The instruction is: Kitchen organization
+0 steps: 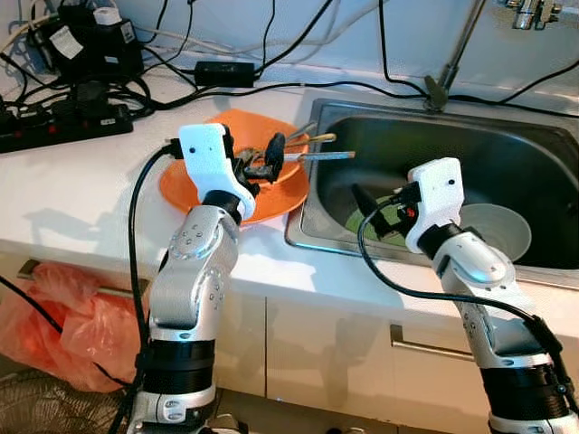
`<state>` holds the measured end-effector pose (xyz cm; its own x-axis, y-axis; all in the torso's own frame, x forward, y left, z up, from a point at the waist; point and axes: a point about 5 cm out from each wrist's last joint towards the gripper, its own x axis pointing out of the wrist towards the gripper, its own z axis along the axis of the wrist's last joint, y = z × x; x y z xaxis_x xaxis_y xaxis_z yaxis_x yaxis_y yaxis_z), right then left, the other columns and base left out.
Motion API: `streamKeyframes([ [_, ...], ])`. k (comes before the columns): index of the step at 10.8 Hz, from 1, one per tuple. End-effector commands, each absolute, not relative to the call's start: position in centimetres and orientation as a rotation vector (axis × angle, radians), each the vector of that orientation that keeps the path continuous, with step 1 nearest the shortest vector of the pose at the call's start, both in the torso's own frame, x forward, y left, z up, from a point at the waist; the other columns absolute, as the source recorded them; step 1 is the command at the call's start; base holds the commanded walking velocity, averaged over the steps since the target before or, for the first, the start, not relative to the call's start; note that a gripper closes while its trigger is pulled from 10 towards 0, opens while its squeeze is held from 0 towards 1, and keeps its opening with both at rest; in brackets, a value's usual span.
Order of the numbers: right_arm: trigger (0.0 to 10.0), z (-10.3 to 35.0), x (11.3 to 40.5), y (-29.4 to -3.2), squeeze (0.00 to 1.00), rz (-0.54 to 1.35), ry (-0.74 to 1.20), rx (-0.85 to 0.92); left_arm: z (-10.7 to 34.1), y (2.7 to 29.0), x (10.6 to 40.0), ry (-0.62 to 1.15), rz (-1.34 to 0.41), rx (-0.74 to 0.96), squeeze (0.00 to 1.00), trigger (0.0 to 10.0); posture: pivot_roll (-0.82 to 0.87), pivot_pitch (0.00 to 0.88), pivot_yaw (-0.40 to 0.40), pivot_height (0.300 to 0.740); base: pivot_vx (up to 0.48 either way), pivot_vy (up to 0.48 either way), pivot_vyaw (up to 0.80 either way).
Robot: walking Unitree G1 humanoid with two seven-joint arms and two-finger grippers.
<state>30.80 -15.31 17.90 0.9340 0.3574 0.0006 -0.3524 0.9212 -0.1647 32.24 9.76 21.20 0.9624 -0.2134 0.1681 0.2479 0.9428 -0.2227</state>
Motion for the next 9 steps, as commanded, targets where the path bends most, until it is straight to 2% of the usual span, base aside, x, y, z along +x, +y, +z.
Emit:
streamKeyframes([
  [1,10.0,18.23,31.01,-15.64,0.0,0.35,-0.041,-0.166,21.22,9.25,32.31,-0.145,-0.241,-0.228,0.0,10.0,0.09,0.024,-0.005,0.74,0.0,0.0,-0.56],
  [3,10.0,18.31,31.12,-15.72,0.0,0.348,-0.042,-0.167,20.93,9.13,32.39,-0.134,-0.238,-0.231,0.0,10.0,0.09,0.024,-0.006,0.74,0.0,0.0,-0.66],
  [7,10.0,18.47,31.17,-15.55,0.0,0.356,-0.051,-0.171,21.12,9.02,32.28,-0.171,-0.231,-0.172,0.0,10.0,0.09,0.017,-0.009,0.74,0.0,0.0,0.0],
  [9,10.0,18.45,31.21,-15.43,0.0,0.361,-0.052,-0.174,21.53,9.46,32.31,-0.194,-0.21,-0.184,0.0,10.0,0.09,0.017,-0.01,0.74,0.0,-0.36,0.0],
])
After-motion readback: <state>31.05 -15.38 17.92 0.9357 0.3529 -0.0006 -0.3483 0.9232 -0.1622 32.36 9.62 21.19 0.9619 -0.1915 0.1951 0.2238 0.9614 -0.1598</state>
